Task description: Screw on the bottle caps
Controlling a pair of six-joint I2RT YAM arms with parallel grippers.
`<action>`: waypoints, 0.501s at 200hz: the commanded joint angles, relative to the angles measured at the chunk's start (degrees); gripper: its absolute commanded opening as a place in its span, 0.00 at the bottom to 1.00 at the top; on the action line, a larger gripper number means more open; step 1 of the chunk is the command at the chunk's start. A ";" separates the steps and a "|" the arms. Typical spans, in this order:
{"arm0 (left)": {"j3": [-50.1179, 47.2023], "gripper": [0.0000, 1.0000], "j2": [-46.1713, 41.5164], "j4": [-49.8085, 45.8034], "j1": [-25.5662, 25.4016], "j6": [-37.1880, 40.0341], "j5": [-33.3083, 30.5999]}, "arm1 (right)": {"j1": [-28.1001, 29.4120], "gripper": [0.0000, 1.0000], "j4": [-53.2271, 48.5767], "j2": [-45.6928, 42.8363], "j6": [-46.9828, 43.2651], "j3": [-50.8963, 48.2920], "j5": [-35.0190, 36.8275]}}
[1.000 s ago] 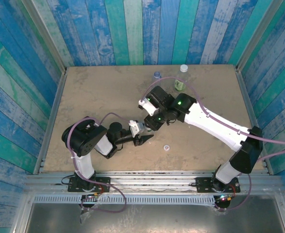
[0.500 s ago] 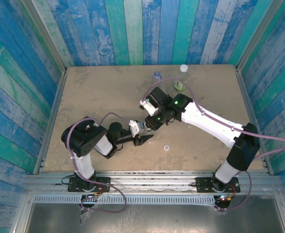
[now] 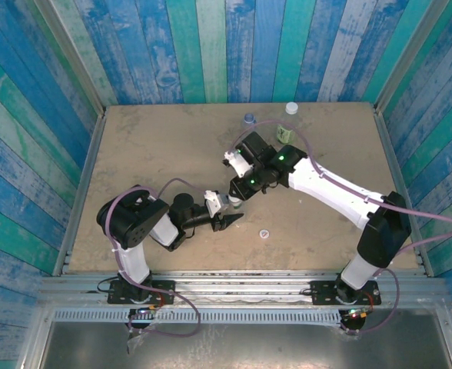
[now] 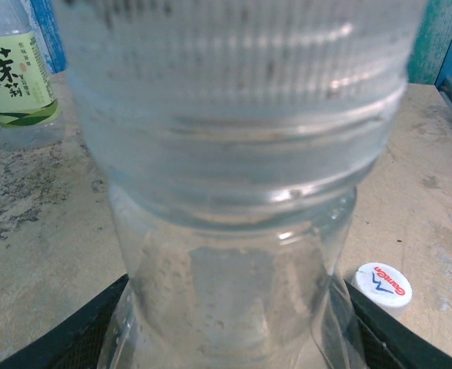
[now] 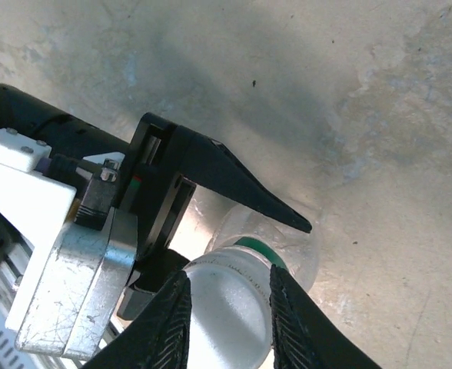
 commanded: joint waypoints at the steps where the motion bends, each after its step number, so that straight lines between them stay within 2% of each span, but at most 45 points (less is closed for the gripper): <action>1: -0.87 0.61 -1.23 -4.52 0.00 -0.01 -0.17 | -0.44 0.28 -1.70 -1.60 1.82 -4.15 -4.44; 52: -0.31 0.61 -0.12 -3.69 0.01 -0.26 0.24 | -0.66 0.27 0.55 -6.69 4.11 -9.53 -12.28; 86: -0.37 0.61 -0.01 -3.46 0.06 -0.58 0.35 | -1.07 0.28 0.56 -8.36 3.88 -8.97 -10.58; 100: -0.50 0.61 -0.13 -3.41 0.01 -0.53 0.32 | -1.64 0.33 0.54 -8.73 3.11 -8.16 -9.23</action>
